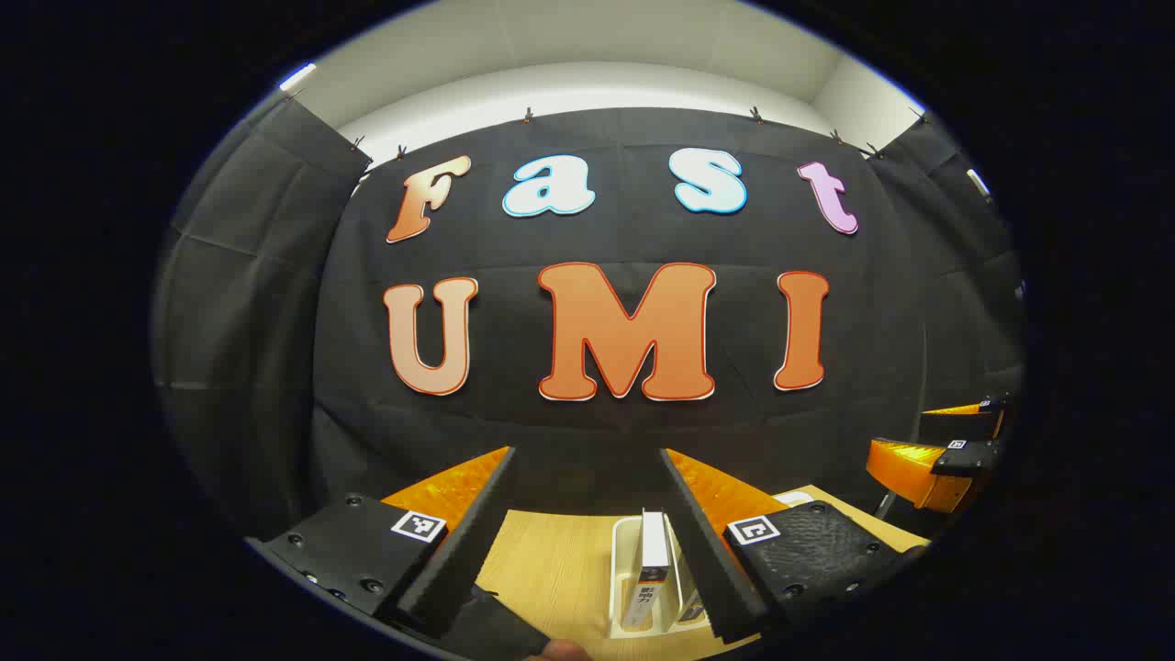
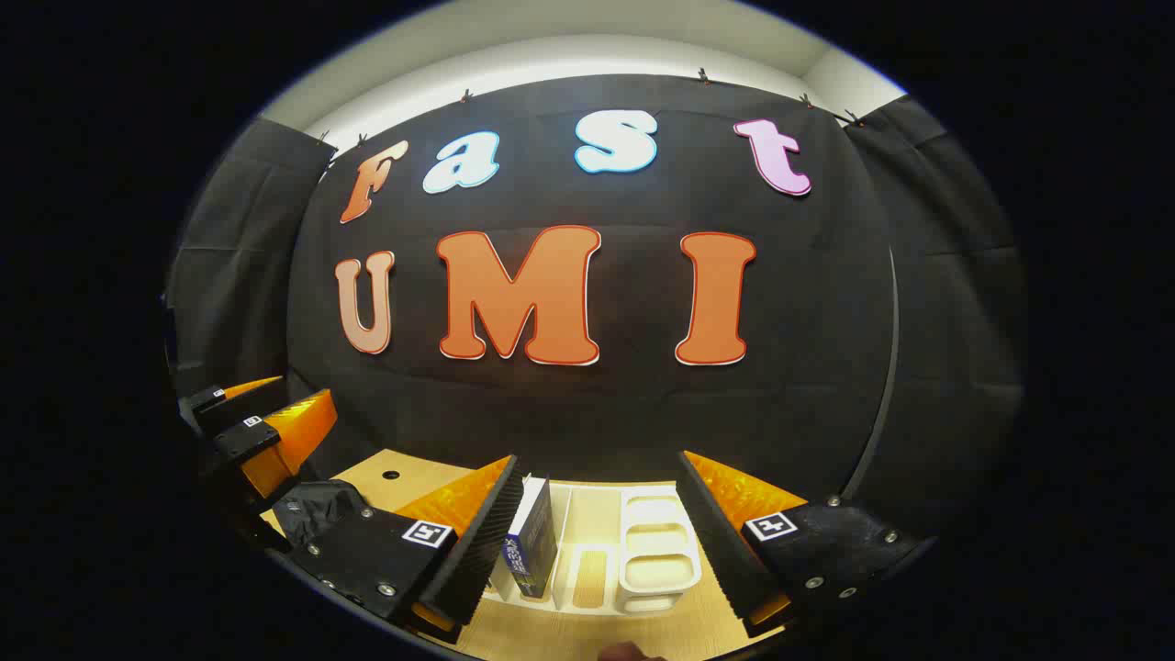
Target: Open the schoolbag, grab two books from the bookshelf and put them into the schoolbag.
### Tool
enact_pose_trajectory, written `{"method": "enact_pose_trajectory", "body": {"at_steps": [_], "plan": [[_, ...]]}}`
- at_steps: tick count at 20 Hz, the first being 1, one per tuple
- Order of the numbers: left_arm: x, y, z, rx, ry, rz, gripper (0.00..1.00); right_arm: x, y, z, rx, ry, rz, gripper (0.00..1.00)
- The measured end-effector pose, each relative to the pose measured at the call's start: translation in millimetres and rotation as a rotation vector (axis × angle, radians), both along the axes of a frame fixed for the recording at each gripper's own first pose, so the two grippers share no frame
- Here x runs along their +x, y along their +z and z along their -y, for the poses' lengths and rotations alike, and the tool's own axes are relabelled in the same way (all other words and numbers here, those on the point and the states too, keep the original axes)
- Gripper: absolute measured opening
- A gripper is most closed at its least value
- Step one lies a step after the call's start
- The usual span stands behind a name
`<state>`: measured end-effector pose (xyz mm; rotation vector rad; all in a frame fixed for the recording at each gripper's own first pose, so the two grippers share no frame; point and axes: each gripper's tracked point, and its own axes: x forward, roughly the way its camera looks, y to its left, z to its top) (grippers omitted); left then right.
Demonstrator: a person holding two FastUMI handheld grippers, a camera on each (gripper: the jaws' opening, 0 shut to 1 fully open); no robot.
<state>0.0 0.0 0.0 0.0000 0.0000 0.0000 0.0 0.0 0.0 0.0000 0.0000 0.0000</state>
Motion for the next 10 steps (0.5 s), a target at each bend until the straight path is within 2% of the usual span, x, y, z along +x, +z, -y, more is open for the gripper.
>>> {"method": "enact_pose_trajectory", "body": {"at_steps": [10], "plan": [[6.8,-9.1,-10.8,-0.013,-0.009,-0.023,0.96,5.5,-5.0,-6.7,-0.020,-0.014,-0.007,1.00]]}}
